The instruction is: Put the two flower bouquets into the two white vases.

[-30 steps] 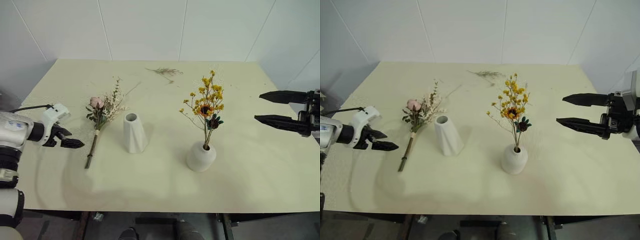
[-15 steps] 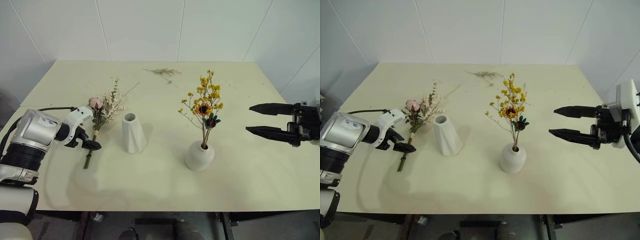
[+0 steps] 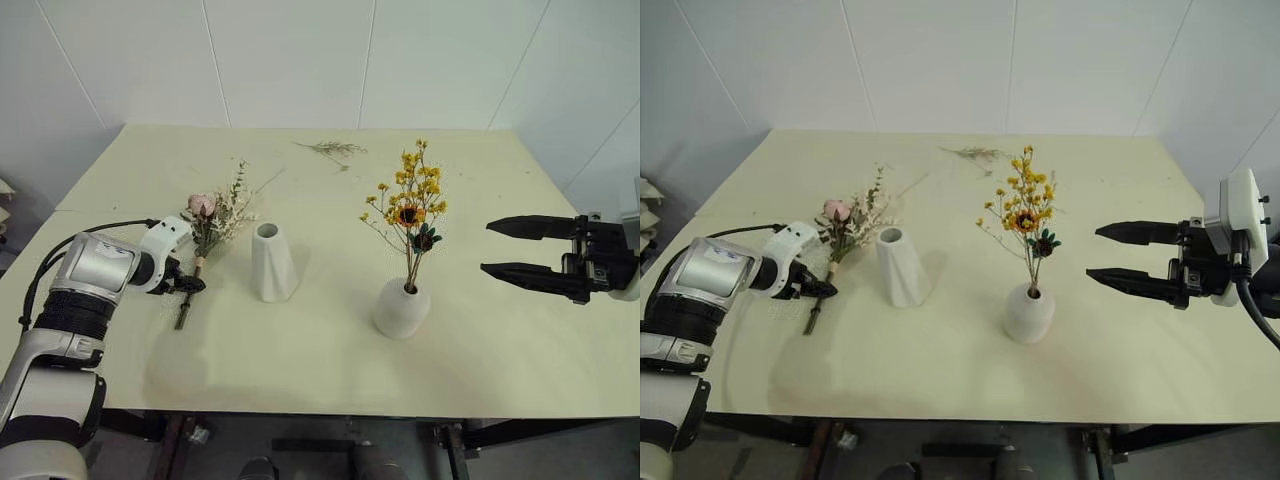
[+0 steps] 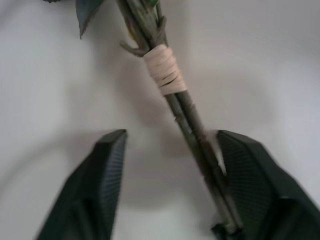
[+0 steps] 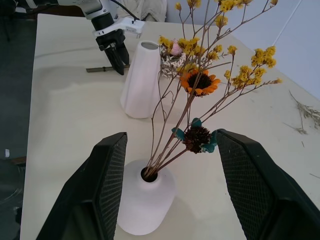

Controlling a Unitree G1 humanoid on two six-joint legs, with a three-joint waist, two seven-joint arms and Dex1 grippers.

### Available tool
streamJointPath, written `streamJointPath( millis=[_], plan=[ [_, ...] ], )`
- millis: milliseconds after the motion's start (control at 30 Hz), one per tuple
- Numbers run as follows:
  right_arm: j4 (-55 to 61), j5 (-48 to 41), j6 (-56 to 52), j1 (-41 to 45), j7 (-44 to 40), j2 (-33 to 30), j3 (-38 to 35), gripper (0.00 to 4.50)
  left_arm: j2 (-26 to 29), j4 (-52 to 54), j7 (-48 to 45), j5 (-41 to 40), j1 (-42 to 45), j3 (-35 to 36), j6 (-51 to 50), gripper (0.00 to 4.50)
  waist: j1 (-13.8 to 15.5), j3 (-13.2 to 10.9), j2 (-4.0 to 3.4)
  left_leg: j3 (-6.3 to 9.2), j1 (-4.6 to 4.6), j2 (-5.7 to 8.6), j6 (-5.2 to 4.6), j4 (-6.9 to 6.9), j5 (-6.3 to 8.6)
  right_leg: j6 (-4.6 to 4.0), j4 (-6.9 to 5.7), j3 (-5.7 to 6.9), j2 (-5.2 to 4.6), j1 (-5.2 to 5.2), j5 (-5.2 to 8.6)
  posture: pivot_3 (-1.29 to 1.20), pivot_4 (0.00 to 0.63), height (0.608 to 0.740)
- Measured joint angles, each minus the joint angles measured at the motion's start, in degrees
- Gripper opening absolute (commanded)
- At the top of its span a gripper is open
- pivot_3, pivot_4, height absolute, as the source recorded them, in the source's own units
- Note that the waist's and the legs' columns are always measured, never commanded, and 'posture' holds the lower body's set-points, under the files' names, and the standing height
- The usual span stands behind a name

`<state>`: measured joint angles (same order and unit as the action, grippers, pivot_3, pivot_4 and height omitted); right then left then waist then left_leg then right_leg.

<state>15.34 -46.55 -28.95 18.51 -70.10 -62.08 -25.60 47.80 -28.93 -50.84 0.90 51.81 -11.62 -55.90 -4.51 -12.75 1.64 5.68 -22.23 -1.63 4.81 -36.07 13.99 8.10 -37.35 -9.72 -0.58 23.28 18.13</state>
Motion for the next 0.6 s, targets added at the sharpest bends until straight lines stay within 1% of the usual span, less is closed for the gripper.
streamJointPath(
  millis=[100, 200, 233, 367, 467, 533, 600],
  plan=[
    [-0.1, 0.0, 0.03, 0.31, -0.06, 0.0, 0.0, 2.97, -0.12, -3.71, -0.22, 0.21, 1.69, -0.2, 1.26, 1.14, -0.21, 0.0, 0.0, 0.0, 0.0, 0.0, -0.02, 0.02, -0.02, -0.03, 0.0, 0.0, 0.01, 0.0, -0.02, 0.0, 0.15, 0.74],
    [-0.24, 0.01, 0.04, 0.5, -0.07, 0.0, 0.01, 2.97, -0.04, -5.86, -1.45, 0.53, 2.77, -0.59, 2.41, 0.19, -0.22, 0.0, 0.0, 0.01, -0.02, 0.0, -0.02, 0.1, -0.01, 0.13, 0.01, 0.0, 0.01, 0.02, -0.06, 0.0, 0.15, 0.74],
    [-0.31, 0.01, 0.06, 0.64, -0.07, 0.0, 0.01, 2.97, -0.02, -6.03, -1.95, 0.72, 2.94, -0.8, 2.76, 0.06, -0.18, 0.0, 0.0, 0.01, -0.02, 0.0, -0.01, 0.13, -0.01, 0.14, 0.02, 0.0, 0.01, 0.03, -0.04, 0.0, 0.15, 0.74],
    [-0.35, 0.05, 0.08, 0.73, -0.07, 0.0, 0.01, 2.97, 0.21, -8.41, -3.43, 0.86, 3.5, -0.63, 5.37, 0.06, -0.06, 0.0, 0.0, 0.01, -0.03, 0.0, -0.02, 0.19, 0.0, 0.15, 0.01, 0.01, 0.0, 0.06, -0.03, 0.0, 0.15, 0.74],
    [-0.31, 0.06, 0.08, 0.66, 0.02, 0.06, 0.01, 2.97, 0.3, -13.32, -3.26, 0.61, 4.29, 1.18, 9.93, 0.06, -0.1, 0.0, 0.0, 0.01, -0.05, 0.0, -0.02, 0.16, 0.0, 0.15, -0.01, 0.01, 0.0, 0.09, -0.04, 0.0, 0.15, 0.74],
    [-0.31, 0.07, 0.07, 0.32, 0.19, 0.09, 0.0, 2.97, 0.26, -17.33, -2.24, -0.48, 4.46, 4.24, 15.14, 0.06, -0.16, -0.01, 0.01, 0.01, -0.08, -0.01, -0.02, 0.13, 0.0, 0.15, 0.0, 0.01, 0.0, 0.12, -0.05, 0.0, 0.15, 0.74],
    [-0.25, 0.07, 0.06, -0.22, 0.65, 0.41, -0.08, 2.97, -0.01, -20.7, -1.56, -3.02, 4.85, 8.87, 21.85, 0.06, -0.21, -0.04, 0.08, 0.01, -0.17, -0.02, -0.01, 0.12, 0.0, 0.16, 0.0, 0.01, 0.0, 0.19, -0.06, 0.0, 0.15, 0.74]
  ],
)
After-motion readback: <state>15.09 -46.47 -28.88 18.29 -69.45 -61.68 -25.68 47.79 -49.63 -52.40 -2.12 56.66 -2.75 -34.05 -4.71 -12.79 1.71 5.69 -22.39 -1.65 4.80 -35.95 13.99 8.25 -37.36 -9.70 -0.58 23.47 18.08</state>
